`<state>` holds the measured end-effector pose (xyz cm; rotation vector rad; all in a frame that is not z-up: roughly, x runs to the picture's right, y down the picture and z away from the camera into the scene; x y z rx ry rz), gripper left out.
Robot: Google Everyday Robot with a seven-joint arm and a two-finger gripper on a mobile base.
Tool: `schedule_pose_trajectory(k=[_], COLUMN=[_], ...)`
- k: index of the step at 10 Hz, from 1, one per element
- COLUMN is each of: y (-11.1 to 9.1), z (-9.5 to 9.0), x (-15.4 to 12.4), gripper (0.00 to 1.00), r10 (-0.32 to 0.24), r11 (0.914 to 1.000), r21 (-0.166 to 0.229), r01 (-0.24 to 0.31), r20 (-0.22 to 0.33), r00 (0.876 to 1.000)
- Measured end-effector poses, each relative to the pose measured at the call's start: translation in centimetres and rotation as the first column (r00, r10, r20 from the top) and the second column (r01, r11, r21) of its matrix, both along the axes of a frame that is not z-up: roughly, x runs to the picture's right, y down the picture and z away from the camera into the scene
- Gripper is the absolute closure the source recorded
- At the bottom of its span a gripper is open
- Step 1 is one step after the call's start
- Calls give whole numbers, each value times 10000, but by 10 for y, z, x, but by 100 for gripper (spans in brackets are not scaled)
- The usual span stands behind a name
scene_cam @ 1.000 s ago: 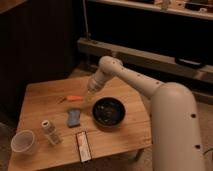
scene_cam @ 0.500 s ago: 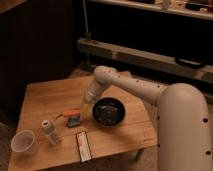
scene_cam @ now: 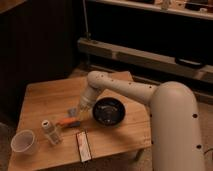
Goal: Place the pepper on the white sponge
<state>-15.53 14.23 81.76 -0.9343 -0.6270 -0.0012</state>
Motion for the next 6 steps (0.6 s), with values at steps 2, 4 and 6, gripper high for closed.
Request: schedule_pose_trajectory(k=[2,4,6], y=[-8,-13,-11], z=[8,12,17], x=[2,4,5], gripper=[82,77,58], r10=[205,305,295], r11=[9998,9995,9995], r21=[-29,-32,-68], r01=[-206,-306,-298], r20=[-173,-267,-394], r00=[9996,9992,9988])
